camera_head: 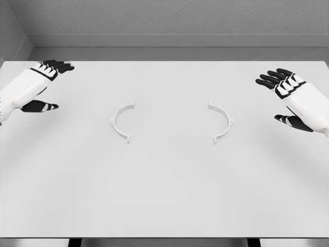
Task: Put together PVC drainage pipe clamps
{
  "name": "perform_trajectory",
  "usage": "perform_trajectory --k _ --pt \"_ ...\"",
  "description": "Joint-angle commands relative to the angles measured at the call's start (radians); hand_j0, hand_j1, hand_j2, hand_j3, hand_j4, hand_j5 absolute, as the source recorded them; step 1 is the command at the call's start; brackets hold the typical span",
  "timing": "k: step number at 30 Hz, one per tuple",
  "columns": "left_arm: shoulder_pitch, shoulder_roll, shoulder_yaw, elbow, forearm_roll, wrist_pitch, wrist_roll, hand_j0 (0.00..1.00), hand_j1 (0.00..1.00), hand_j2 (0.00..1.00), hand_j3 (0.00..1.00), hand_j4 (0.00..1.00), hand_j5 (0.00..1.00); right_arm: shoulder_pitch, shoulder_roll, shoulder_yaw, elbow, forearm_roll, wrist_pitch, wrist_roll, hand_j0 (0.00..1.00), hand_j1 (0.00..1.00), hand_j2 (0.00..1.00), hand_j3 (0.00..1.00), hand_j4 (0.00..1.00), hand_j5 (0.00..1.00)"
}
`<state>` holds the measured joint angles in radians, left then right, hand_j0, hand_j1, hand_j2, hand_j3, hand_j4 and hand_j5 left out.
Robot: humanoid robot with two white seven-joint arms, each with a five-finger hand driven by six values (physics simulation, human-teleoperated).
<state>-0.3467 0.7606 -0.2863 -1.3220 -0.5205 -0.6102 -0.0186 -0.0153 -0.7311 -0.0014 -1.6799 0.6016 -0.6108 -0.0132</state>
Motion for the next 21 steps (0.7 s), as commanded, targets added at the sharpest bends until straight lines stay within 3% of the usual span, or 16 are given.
perform_trajectory --k 1,3,4,7,10,12,15,17,21 --pt "0.000 0.000 -0.013 -0.003 0.005 -0.001 0.000 1.00 1.00 1.00 1.00 1.00 1.00 0.000 -0.001 0.000 0.002 -0.006 0.000 -0.001 1.00 1.00 1.00 1.00 1.00 1.00" --pt "0.000 -0.003 -0.014 -0.003 0.004 -0.001 0.000 1.00 1.00 1.00 1.00 1.00 1.00 -0.005 0.004 0.000 0.003 -0.005 0.000 0.002 1.00 1.00 1.00 1.00 1.00 1.00" --pt "0.000 -0.004 -0.014 -0.003 0.005 -0.001 0.000 1.00 1.00 1.00 1.00 1.00 1.00 -0.024 0.009 0.021 0.049 -0.003 0.000 0.019 1.00 1.00 1.00 1.00 1.00 1.00" --pt "-0.002 -0.044 -0.014 0.004 0.002 -0.001 0.000 1.00 1.00 1.00 1.00 1.00 1.00 -0.216 0.059 0.172 0.186 0.023 0.000 0.174 1.00 1.00 1.00 1.00 1.00 1.00" --pt "-0.003 -0.060 -0.014 0.017 0.000 -0.001 0.000 1.00 1.00 1.00 1.00 1.00 1.00 -0.285 0.078 0.262 0.242 0.063 0.000 0.196 1.00 1.00 1.00 1.00 1.00 1.00" --pt "-0.003 -0.064 -0.013 0.020 0.000 -0.001 0.000 1.00 1.00 1.00 1.00 1.00 1.00 -0.331 0.104 0.290 0.281 0.086 0.000 0.268 1.00 1.00 1.00 1.00 1.00 1.00" --pt "-0.002 -0.095 -0.014 0.023 0.000 -0.001 0.000 1.00 1.00 1.00 1.00 1.00 1.00 -0.356 0.133 0.294 0.307 0.127 0.000 0.292 1.00 1.00 1.00 1.00 1.00 1.00" --pt "-0.002 -0.104 -0.020 0.023 0.000 -0.001 0.000 1.00 1.00 1.00 1.00 1.00 1.00 -0.393 0.136 0.345 0.350 0.129 0.000 0.291 1.00 1.00 1.00 1.00 1.00 1.00" --pt "-0.003 -0.112 -0.037 0.023 0.000 -0.001 0.000 1.00 1.00 1.00 1.00 1.00 1.00 -0.393 0.141 0.345 0.351 0.129 0.000 0.294 1.00 1.00 1.00 1.00 1.00 1.00"
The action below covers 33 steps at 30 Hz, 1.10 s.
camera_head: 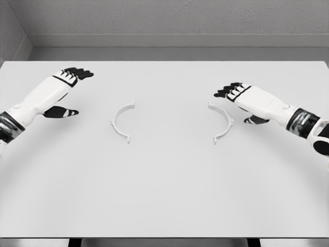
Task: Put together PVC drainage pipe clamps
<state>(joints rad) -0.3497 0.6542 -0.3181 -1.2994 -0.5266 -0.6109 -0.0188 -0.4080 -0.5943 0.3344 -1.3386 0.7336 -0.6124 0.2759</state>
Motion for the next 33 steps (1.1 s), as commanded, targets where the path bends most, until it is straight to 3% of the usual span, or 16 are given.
perform_trajectory --k 1,7,19,28,33 --pt "0.000 -0.007 -0.009 0.000 0.007 0.000 0.000 1.00 1.00 1.00 1.00 1.00 1.00 0.000 0.004 0.009 0.010 -0.003 0.001 0.005 1.00 1.00 1.00 1.00 1.00 1.00" --pt "-0.002 -0.068 -0.018 0.002 0.007 0.000 0.002 1.00 1.00 1.00 1.00 1.00 1.00 0.003 0.001 0.005 0.001 -0.010 0.001 0.012 1.00 1.00 1.00 1.00 1.00 1.00" --pt "-0.017 -0.165 -0.026 0.081 0.005 0.000 0.000 1.00 1.00 1.00 1.00 1.00 1.00 0.015 0.002 0.009 -0.002 -0.002 0.001 0.012 1.00 1.00 1.00 1.00 1.00 1.00" --pt "-0.031 -0.194 -0.026 0.132 0.005 0.000 0.000 1.00 1.00 1.00 1.00 1.00 1.00 -0.009 0.005 0.026 0.024 0.003 0.001 0.012 1.00 1.00 1.00 1.00 1.00 1.00" --pt "-0.031 -0.202 -0.027 0.158 0.005 0.000 0.000 1.00 1.00 1.00 1.00 1.00 1.00 -0.040 0.034 0.031 0.087 0.004 0.001 0.011 1.00 1.00 1.00 1.00 1.00 1.00"
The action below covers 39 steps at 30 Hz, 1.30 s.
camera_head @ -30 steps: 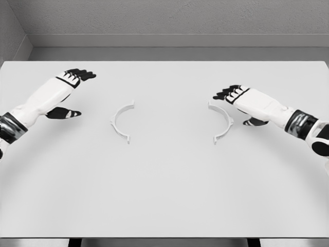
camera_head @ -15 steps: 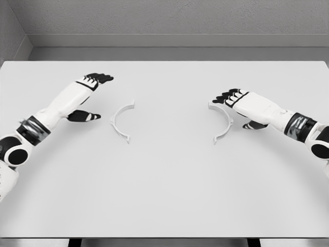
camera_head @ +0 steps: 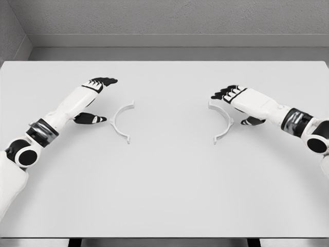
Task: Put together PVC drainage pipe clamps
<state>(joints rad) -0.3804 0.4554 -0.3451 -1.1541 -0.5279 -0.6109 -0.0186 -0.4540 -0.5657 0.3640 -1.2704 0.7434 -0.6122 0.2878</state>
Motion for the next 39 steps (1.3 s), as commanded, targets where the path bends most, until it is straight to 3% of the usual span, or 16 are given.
perform_trajectory --k 1,10,18,25,39 --pt "0.000 -0.006 0.000 0.017 0.006 0.000 0.000 1.00 1.00 1.00 1.00 1.00 1.00 0.000 0.012 0.004 0.025 -0.006 0.001 -0.001 1.00 1.00 1.00 1.00 1.00 1.00" --pt "-0.011 -0.027 -0.006 0.039 0.006 0.000 0.000 1.00 1.00 1.00 1.00 1.00 1.00 -0.031 0.050 0.010 0.078 -0.002 0.001 0.001 1.00 1.00 1.00 1.00 1.00 1.00" --pt "-0.011 -0.049 -0.006 0.036 0.006 0.000 0.000 1.00 1.00 1.00 1.00 1.00 1.00 -0.032 0.066 0.012 0.059 -0.004 0.001 0.020 1.00 1.00 1.00 1.00 1.00 1.00" --pt "-0.009 -0.064 -0.006 0.033 0.005 0.000 0.000 1.00 1.00 1.00 1.00 1.00 1.00 -0.025 0.066 0.012 -0.001 -0.006 0.001 0.031 1.00 1.00 1.00 1.00 1.00 1.00" --pt "-0.011 -0.075 0.006 0.037 0.000 0.000 0.002 1.00 1.00 1.00 1.00 1.00 1.00 -0.029 0.086 0.033 -0.004 -0.006 0.001 0.053 1.00 1.00 1.00 1.00 1.00 1.00"
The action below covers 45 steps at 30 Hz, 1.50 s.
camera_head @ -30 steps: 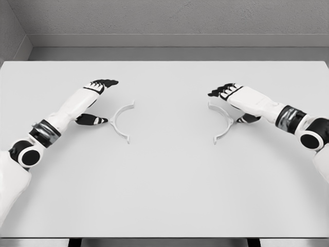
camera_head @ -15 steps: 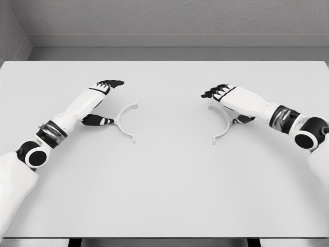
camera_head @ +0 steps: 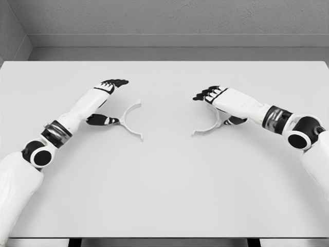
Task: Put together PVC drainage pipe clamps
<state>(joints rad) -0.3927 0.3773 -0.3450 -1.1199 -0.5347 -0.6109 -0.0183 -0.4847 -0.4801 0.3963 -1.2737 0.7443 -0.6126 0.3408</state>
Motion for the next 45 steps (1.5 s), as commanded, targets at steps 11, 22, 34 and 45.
perform_trajectory --k 11,22,34,45 --pt "-0.012 -0.006 -0.005 0.020 0.005 0.000 0.000 1.00 1.00 1.00 1.00 1.00 1.00 -0.011 0.028 0.009 -0.012 -0.002 0.002 0.001 1.00 1.00 1.00 1.00 1.00 1.00" --pt "-0.002 -0.008 -0.006 0.009 0.005 0.000 0.000 1.00 1.00 1.00 1.00 1.00 1.00 -0.048 0.051 0.038 0.028 0.001 0.002 0.001 1.00 1.00 1.00 1.00 1.00 1.00" --pt "0.003 -0.044 -0.005 -0.008 -0.004 0.000 0.000 1.00 1.00 1.00 1.00 1.00 1.00 -0.087 0.072 0.039 0.074 0.001 0.002 0.000 1.00 1.00 1.00 1.00 1.00 1.00" --pt "0.003 -0.058 -0.005 -0.009 -0.016 0.000 0.000 1.00 1.00 1.00 1.00 1.00 1.00 -0.107 0.107 0.061 0.117 0.015 0.002 0.000 1.00 1.00 1.00 1.00 1.00 1.00"
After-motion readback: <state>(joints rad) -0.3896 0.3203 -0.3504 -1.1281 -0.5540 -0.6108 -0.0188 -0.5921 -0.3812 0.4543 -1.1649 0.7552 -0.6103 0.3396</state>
